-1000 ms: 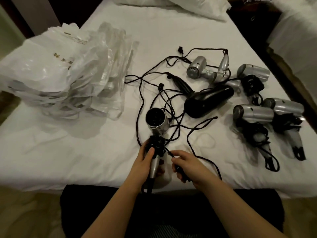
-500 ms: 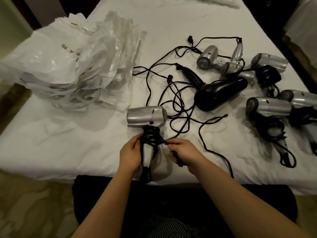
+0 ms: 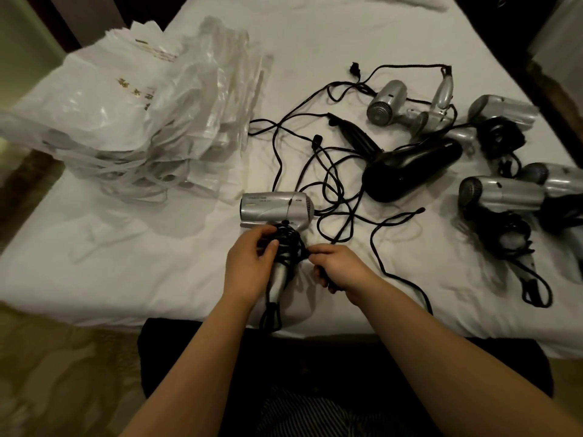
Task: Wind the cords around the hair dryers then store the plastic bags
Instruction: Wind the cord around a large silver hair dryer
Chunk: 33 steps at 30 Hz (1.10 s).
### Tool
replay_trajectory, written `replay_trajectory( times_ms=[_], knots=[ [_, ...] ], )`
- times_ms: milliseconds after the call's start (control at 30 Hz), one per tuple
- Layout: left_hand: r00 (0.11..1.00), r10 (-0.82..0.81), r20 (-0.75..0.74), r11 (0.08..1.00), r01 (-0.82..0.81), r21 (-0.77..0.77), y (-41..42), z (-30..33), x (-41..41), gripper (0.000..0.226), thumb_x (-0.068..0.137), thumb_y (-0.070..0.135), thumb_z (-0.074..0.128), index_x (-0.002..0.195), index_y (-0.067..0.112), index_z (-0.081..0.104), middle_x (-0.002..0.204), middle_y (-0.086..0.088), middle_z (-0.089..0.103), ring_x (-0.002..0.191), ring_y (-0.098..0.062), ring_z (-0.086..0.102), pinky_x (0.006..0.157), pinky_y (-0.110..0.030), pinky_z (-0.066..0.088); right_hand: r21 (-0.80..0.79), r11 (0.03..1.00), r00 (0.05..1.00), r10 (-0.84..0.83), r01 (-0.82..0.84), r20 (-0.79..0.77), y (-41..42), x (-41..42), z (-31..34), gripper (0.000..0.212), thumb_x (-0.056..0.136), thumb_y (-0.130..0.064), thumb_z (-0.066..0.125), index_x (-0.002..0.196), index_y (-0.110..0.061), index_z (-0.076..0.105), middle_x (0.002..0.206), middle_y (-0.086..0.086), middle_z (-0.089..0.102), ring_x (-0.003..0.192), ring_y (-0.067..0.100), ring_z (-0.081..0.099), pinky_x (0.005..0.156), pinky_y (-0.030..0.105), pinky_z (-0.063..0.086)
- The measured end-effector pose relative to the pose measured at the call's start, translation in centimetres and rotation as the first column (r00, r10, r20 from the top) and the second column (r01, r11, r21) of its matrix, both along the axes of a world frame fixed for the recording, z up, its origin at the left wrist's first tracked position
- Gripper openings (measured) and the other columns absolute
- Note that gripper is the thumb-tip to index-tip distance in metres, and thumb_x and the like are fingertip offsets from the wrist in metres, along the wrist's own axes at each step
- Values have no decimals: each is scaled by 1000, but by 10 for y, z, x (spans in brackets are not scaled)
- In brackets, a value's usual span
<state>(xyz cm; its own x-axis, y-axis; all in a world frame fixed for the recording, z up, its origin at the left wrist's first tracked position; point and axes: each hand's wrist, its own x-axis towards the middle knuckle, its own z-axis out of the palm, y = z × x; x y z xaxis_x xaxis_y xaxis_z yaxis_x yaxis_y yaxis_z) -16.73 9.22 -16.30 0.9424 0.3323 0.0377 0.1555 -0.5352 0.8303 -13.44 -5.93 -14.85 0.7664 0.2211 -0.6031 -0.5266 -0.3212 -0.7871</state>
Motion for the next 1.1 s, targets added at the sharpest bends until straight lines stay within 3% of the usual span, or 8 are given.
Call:
replay_trajectory(
  times_ms=[167, 333, 433, 567, 700, 933, 1000, 1100],
  knots=[
    [992, -128, 6, 986, 127, 108, 6, -2, 5, 27, 91, 13, 58, 116, 21, 62, 110, 3, 40, 98, -21, 57, 90, -34, 49, -46, 998, 999, 46, -45, 29, -3, 2, -1, 30, 97, -12, 44, 123, -19, 58, 63, 4, 45, 48, 15, 37, 43, 22, 26],
    [975, -220, 4, 960, 216, 179, 9, 9, 15, 44, 85, 8, 60, 123, 28, 57, 120, 3, 40, 102, -11, 50, 90, -25, 44, -14, 1000, 997, 28, -28, 71, -4, 3, 2, 26, 96, -8, 45, 116, -14, 61, 61, 5, 44, 46, 15, 35, 40, 22, 24],
    [911, -391, -129, 834, 410, 370, 11, 18, 29, 25, 83, 16, 66, 107, 19, 67, 116, 0, 53, 110, -20, 46, 90, -35, 42, 14, 1000, 995, -11, 10, 97, -3, 5, 7, 16, 96, -8, 46, 101, -11, 61, 59, 5, 44, 46, 15, 35, 41, 24, 25],
    [854, -466, -233, 730, 520, 445, 11, 34, 41, 8, 75, 17, 66, 82, 18, 62, 99, 3, 55, 103, -19, 45, 82, -34, 43, -33, 994, 987, -100, 105, 128, -6, 14, 10, 13, 92, -9, 52, 89, -3, 62, 58, 4, 45, 46, 15, 34, 44, 25, 25],
    [764, -533, -364, 687, 642, 339, 16, 41, 42, 26, 75, 18, 71, 66, 24, 47, 83, 8, 47, 86, -17, 49, 67, -26, 38, -55, 987, 979, -143, 152, 148, -10, 14, 5, 9, 91, -12, 54, 83, -12, 59, 61, 4, 49, 49, 15, 38, 46, 25, 29],
    [631, -523, -573, 651, 729, 209, 24, 57, 57, 15, 81, 27, 71, 72, 22, 61, 64, 12, 52, 67, -9, 48, 59, -20, 34, 83, 970, 965, -236, 227, 113, -25, 11, 12, 13, 93, -4, 51, 85, -13, 58, 62, 5, 51, 48, 13, 37, 46, 22, 30],
    [638, -506, -580, 674, 712, 195, 23, 55, 57, 18, 83, 28, 70, 69, 21, 60, 63, 9, 51, 66, -10, 48, 59, -21, 33, 102, 959, 959, -271, 263, 81, -29, 9, 13, 14, 92, -4, 51, 85, -12, 58, 62, 5, 51, 47, 13, 36, 46, 21, 29],
    [730, -437, -526, 785, 595, 175, 20, 53, 55, 27, 86, 31, 66, 62, 21, 59, 63, 5, 52, 66, -12, 48, 57, -21, 33, 119, 963, 965, -250, 240, 79, -24, 5, 20, 15, 92, -3, 50, 83, -12, 58, 57, 5, 48, 43, 10, 35, 41, 18, 26]
  ],
)
